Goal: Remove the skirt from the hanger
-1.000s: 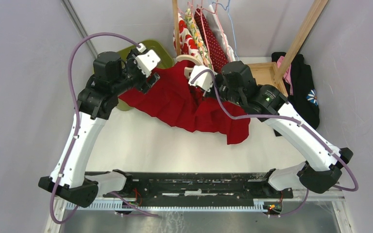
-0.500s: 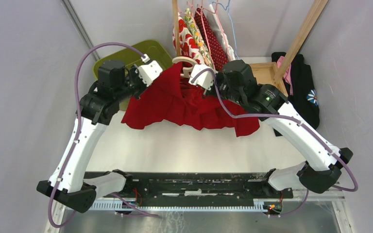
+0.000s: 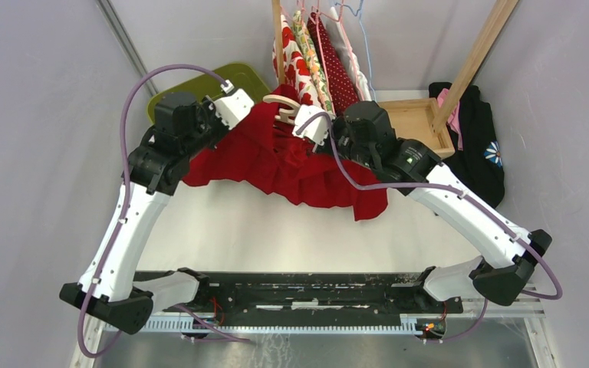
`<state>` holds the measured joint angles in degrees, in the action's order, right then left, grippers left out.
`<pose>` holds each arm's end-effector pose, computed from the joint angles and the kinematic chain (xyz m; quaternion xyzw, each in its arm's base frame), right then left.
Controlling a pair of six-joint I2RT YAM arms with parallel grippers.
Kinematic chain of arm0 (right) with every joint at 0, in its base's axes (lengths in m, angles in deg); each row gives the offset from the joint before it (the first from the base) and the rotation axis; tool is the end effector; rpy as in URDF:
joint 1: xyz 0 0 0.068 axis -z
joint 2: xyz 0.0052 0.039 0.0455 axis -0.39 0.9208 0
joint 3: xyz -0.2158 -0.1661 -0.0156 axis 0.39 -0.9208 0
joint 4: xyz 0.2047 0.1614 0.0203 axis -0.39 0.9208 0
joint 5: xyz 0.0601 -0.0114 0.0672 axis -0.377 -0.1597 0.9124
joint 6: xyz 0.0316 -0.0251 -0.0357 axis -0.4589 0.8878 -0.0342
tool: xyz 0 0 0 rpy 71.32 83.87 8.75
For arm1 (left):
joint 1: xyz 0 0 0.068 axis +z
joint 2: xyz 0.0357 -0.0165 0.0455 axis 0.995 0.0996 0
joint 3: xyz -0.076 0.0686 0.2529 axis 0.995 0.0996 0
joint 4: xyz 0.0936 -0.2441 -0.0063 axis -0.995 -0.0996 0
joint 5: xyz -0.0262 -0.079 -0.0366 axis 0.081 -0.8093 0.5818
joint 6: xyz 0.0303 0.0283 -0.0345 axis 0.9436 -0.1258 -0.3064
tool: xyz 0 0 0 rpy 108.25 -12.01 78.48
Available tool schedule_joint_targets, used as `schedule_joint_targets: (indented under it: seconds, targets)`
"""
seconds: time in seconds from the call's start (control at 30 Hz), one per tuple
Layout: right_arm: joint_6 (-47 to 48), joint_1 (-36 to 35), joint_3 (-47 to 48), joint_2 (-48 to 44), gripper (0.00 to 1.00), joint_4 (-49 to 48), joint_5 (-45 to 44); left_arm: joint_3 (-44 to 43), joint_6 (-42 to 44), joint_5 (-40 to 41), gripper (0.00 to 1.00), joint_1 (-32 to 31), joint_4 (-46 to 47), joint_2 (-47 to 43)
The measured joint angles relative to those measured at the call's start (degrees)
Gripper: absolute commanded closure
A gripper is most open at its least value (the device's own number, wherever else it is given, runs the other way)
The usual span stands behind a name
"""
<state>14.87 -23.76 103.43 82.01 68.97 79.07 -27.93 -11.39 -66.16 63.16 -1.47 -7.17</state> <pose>0.2050 0.2121 0.4396 -0.5131 0.6588 0.0203 0.5498 0.2108 -0.0803 0.4559 0.4044 0.7169 0.1000 0.5591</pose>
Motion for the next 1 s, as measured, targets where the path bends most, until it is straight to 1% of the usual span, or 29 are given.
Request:
schedule_joint_targets:
  seconds: [0.2, 0.37, 0.6, 0.83, 1.0]
  targets:
    - [-1.62, 0.02, -3.26, -0.96, 0.99, -4.90, 0.61, -6.78, -0.02, 0.76, 0.97, 0.31, -3.43, 3.39]
    - [-1.88, 0.00, -3.65, -1.22, 0.99, -7.93, 1.01, -10.95, -0.13, 0.72, 0.97, 0.46, -5.51, 3.61]
    - [-3.32, 0.20, -3.54, 1.01, 0.99, -10.23, 1.29, -11.72, -3.80, 0.39, 0.97, 1.68, -6.86, 3.67]
    - [-3.43, 1.27, -3.26, 5.38, 0.99, -6.80, -0.02, -11.91, -8.87, -2.51, 0.97, 1.88, -6.32, 4.00]
    - [-4.44, 1.51, -1.46, 6.58, 0.99, -3.82, -0.42, -11.91, -12.09, -4.20, 0.97, 1.88, -5.46, 5.09]
